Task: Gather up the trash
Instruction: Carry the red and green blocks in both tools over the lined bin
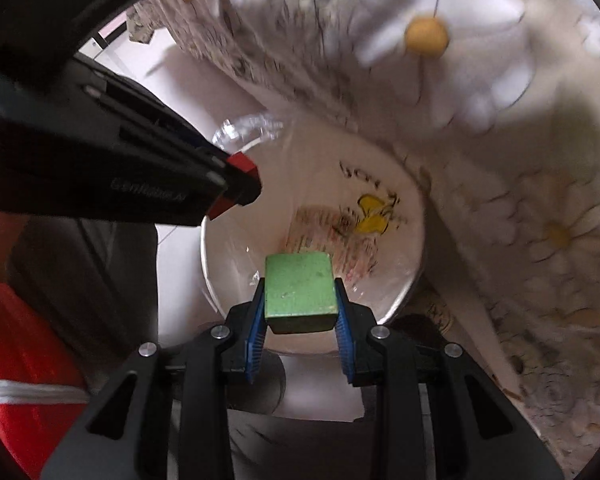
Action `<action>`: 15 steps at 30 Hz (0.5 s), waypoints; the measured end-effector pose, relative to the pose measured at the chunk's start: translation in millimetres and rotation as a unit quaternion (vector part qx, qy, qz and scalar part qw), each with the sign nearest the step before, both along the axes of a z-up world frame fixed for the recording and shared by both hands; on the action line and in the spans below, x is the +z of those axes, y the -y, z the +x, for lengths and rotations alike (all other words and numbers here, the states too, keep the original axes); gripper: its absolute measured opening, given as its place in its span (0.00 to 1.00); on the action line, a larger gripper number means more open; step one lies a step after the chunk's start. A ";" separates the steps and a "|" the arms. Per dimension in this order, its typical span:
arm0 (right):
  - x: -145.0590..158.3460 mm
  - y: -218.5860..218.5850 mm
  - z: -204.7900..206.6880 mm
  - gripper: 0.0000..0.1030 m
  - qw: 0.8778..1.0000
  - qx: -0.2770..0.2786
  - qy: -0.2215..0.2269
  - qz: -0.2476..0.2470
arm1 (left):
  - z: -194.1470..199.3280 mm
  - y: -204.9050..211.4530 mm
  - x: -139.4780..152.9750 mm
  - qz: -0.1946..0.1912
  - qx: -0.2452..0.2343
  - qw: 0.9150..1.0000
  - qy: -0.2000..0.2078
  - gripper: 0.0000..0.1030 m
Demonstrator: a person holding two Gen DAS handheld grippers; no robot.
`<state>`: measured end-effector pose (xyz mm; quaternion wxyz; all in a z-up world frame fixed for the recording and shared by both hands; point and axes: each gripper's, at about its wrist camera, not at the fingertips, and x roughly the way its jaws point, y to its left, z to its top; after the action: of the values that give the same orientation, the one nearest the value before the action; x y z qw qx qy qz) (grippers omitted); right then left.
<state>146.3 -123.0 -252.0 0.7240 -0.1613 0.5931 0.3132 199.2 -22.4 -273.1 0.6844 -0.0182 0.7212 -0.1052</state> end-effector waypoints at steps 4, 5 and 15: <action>-20.2 -4.1 5.9 0.32 1.000 -0.013 -0.023 -0.010 | 3.5 0.4 -25.2 0.004 0.009 1.000 -0.021 0.20; -26.6 -7.1 4.3 0.32 0.999 -0.017 -0.027 -0.009 | 4.2 0.6 -31.9 0.005 0.012 1.000 -0.027 0.20; -61.6 -7.4 25.6 0.32 0.996 -0.059 -0.066 -0.014 | 14.6 -7.0 -70.3 -0.014 0.044 0.997 -0.062 0.20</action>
<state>171.9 -115.6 -313.6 0.6982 -0.1148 0.6523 0.2715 213.8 -15.4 -343.4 0.6417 -0.0661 0.7594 -0.0840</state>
